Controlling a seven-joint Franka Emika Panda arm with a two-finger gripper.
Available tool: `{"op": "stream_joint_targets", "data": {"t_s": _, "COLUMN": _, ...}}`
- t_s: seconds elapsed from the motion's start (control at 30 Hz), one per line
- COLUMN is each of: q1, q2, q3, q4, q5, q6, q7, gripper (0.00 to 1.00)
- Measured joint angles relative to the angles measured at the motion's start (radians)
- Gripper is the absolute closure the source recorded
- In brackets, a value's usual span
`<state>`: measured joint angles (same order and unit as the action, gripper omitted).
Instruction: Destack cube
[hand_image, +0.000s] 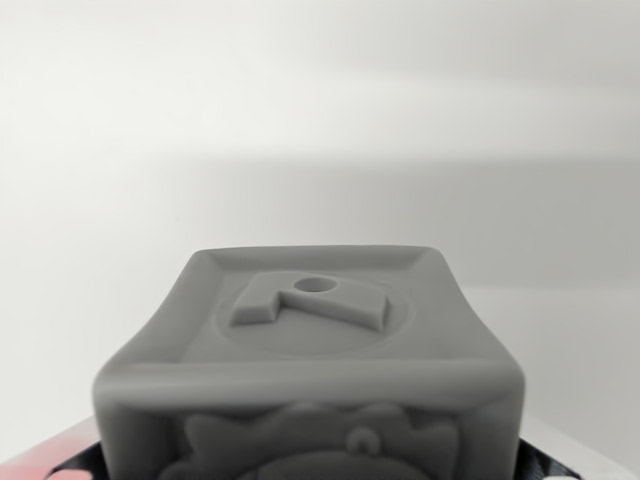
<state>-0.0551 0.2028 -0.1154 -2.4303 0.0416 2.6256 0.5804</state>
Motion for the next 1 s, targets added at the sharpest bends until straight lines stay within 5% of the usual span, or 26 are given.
{"op": "stream_joint_targets", "data": {"t_s": 1.0, "q1": -0.035, "q2": -0.036, "q3": -0.054, "q4": -0.117, "q5": 0.018, "q6": 0.08, "q7": 0.081, "gripper": 1.0}}
